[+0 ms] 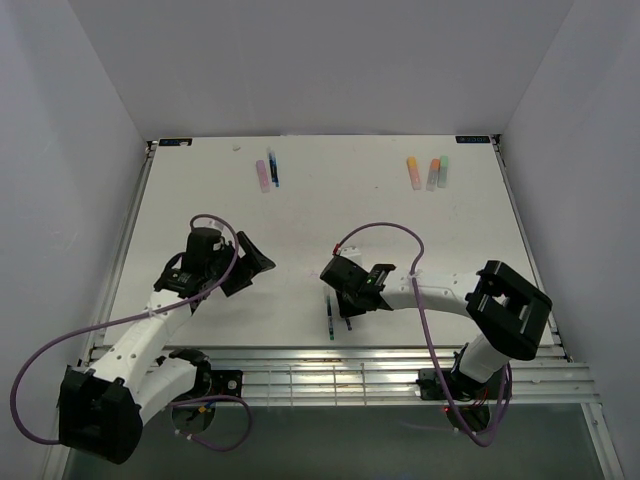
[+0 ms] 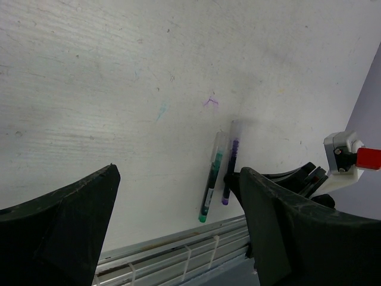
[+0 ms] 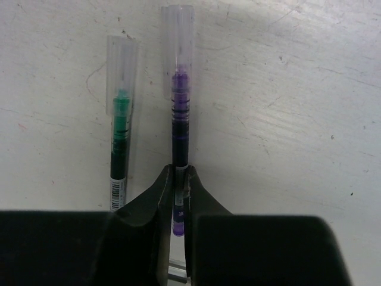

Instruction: Open the pen caps

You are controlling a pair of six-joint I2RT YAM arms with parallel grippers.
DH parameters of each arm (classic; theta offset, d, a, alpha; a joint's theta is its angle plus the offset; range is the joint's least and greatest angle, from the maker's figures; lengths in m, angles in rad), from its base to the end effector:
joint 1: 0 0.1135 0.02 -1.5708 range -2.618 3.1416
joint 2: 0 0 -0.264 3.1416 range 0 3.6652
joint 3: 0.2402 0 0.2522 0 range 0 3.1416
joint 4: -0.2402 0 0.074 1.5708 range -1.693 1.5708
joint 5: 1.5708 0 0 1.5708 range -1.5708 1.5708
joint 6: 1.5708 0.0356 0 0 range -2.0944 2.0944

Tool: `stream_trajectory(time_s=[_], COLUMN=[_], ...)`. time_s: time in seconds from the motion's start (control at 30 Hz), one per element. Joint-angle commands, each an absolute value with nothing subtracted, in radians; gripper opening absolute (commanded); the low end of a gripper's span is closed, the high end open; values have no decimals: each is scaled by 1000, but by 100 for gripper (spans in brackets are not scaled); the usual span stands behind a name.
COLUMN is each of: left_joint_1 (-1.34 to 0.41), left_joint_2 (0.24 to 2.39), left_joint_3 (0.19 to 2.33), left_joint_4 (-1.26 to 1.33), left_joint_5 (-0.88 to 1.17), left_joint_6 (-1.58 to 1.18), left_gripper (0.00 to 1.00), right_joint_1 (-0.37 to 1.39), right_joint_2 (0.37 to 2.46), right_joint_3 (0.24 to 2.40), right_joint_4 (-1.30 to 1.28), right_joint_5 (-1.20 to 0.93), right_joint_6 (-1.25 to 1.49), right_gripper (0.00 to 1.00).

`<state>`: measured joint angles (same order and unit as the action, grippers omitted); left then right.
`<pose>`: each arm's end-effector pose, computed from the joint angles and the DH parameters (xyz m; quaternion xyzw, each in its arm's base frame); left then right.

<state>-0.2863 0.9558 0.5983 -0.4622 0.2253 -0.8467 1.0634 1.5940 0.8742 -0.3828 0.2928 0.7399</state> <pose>0.1823 -0.0619 0.2202 -0.2160 0.8998 -0.2838 0.2514 0.1541 0.2560 0.1646 -0.1216 0.9552 0.0920 0.2537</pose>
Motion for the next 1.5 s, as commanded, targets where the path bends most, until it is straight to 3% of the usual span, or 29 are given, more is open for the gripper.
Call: stream_trajectory(time_s=[0.0,0.17,0.33,0.7,1.17,1.33,1.4,1.47], left_joint_1=[-301,-350,-397,-551,-614,-617,-618,-618], left_joint_2=[972,1049,1091,1256,1321,1322,1321,1319], left_joint_3=[653,686,634,703,673,670,669,666], left_joint_4=[-420,-333,-77,18,135,135,135,133], left_joint_5=[253,328,459,417,420,416,416,416], left_joint_6=[-828,-831,-874,-910,-942,-946,-948,-951], left_gripper=[92,85,82,69,63,49,35,29], right_joint_1=[1069,1069,1065,1063,1039,1026,1022,1016], right_joint_2=[1603,1449,1390,1298,1261,1244,1238,1233], right_joint_3=[871,835,854,856,824,802,790,784], right_joint_4=[-373,-345,-339,-241,-163,-143,-140,-138], right_joint_5=[333,362,279,201,121,101,100,100], right_joint_6=[744,671,552,532,537,546,552,555], right_gripper=[8,8,8,8,8,8,8,8])
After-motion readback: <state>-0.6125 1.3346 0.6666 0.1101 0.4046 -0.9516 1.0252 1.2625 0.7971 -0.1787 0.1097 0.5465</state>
